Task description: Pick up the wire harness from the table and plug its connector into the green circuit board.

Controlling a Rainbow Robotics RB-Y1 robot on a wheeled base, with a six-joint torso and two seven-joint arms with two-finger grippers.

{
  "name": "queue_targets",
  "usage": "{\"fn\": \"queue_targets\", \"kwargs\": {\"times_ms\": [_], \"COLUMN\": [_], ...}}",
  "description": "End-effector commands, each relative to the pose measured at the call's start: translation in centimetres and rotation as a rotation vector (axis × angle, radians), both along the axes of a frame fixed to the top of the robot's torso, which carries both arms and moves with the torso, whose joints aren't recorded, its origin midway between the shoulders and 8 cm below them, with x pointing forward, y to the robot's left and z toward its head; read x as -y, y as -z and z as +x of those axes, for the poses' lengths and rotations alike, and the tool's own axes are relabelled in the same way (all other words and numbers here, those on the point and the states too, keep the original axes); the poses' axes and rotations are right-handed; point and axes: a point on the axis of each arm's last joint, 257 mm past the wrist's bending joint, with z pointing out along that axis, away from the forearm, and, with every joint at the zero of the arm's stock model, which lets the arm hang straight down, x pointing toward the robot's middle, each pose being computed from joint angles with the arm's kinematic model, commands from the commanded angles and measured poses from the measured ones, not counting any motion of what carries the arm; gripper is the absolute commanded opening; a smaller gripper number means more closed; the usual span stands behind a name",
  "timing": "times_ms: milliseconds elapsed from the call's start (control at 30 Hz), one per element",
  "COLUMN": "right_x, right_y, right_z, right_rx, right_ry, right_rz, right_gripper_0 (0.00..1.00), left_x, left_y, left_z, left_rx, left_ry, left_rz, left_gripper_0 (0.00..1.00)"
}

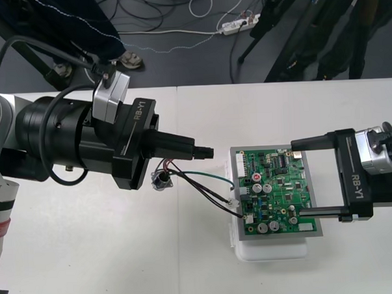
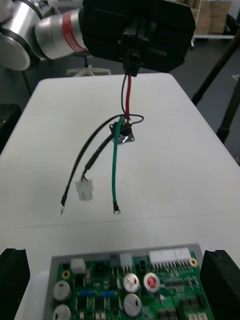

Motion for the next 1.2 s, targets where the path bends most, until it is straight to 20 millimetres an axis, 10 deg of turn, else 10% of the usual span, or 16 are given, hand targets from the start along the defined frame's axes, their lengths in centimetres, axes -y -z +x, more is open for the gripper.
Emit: {"fn": "queue_targets", "kwargs": {"times_ms": [33, 667, 1200], "right_x": [2.7, 12.4, 14.3], "right_y": [0.0, 7.5, 11.1], "right_z": [1.3, 4.2, 6.8], "right_rx": [0.046, 0.015, 0.051], "right_ry": [0.056, 0.200, 0.272], "right_rz": [-0.138, -0.664, -0.877], "right_gripper_0": [1.00, 1.00, 1.00], "left_x": [-1.9, -4.3, -3.4], "left_y": [1.6, 7.4, 13.7], "left_z": [0.1, 4.7, 5.0], "left_rx": [0.109, 0.197, 0.227], "left_ry": [0.038, -0.071, -0.073], "left_rz": [-0.023, -0.056, -0.084], "left_gripper_0": [0.00, 0.00, 0.00]}}
